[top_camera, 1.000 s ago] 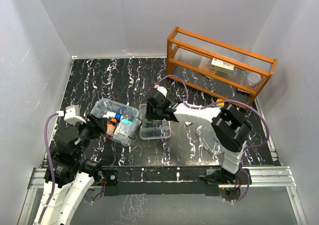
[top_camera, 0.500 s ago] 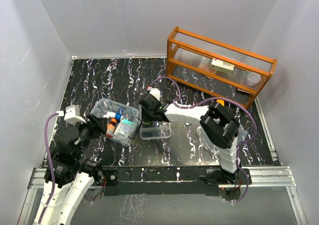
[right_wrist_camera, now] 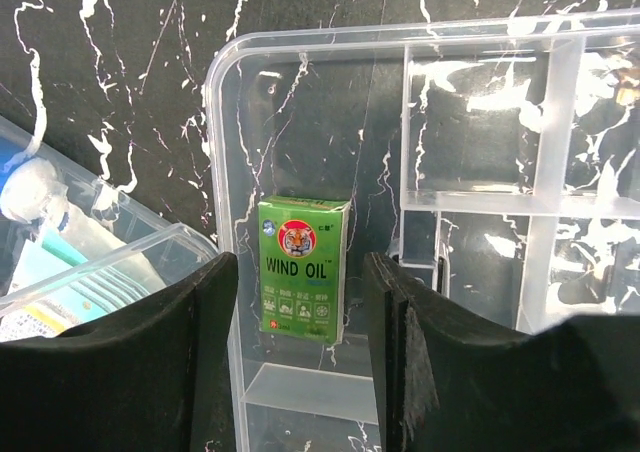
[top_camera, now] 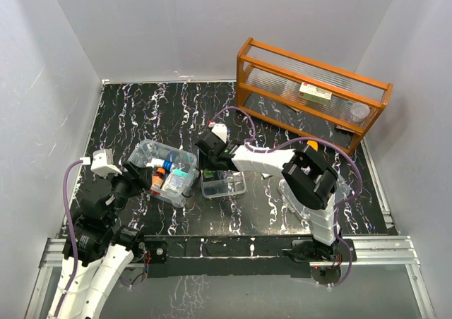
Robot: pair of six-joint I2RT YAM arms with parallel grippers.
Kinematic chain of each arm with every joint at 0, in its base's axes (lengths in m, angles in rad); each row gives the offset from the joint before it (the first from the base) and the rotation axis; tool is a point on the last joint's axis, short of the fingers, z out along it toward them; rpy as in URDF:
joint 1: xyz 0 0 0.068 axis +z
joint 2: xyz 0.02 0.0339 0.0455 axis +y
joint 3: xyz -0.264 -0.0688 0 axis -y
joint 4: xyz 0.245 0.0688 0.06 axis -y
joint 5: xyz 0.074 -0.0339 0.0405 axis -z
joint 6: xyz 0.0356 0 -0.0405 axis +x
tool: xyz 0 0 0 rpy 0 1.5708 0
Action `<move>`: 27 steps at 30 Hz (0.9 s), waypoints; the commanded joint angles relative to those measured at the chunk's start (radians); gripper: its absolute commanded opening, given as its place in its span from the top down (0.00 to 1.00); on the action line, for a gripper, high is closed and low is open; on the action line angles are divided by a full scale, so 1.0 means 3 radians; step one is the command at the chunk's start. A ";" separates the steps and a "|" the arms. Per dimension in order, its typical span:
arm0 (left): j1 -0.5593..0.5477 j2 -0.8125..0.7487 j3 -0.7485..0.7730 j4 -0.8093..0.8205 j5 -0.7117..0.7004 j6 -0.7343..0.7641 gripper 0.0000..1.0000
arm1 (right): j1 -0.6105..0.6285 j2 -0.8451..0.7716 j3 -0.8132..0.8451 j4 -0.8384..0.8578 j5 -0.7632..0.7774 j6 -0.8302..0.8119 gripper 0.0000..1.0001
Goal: Organize the medicine kit
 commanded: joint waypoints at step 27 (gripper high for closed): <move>0.0004 -0.0179 0.0056 -0.0012 -0.0105 -0.0041 0.41 | -0.0998 -0.1065 -0.0927 -0.0118 0.0235 -0.0950 0.57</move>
